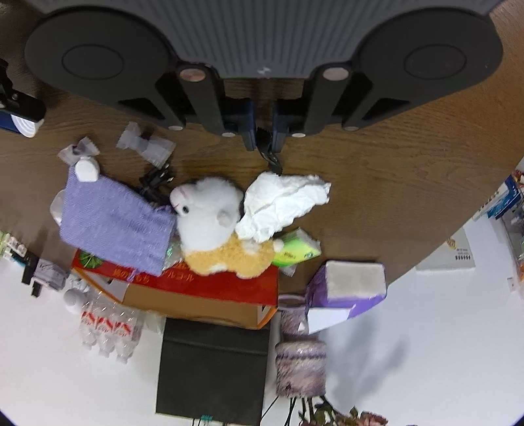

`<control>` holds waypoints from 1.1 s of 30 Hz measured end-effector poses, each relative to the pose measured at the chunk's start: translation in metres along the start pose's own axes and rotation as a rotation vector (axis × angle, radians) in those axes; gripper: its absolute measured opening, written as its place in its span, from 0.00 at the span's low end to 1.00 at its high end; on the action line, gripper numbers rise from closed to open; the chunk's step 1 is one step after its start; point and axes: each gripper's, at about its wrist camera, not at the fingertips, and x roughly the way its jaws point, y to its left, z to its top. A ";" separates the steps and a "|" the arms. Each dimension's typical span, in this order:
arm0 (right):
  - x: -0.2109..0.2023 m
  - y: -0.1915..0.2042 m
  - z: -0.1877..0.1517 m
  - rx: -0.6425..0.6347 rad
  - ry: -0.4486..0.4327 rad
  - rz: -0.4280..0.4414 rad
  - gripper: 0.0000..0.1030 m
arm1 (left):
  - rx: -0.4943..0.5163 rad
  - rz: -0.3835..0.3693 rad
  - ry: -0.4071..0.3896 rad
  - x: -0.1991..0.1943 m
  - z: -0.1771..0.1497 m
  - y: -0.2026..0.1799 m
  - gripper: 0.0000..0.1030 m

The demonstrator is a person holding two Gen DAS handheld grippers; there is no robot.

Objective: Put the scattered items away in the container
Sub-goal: 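Carry the cap to the box with the right gripper while the left gripper grasps the black clip, then open both grippers over the box to drop the cap and clip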

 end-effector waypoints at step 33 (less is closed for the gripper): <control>0.206 -0.039 0.198 0.082 0.019 -0.058 0.38 | -0.118 -0.227 -0.070 0.180 0.170 -0.032 0.10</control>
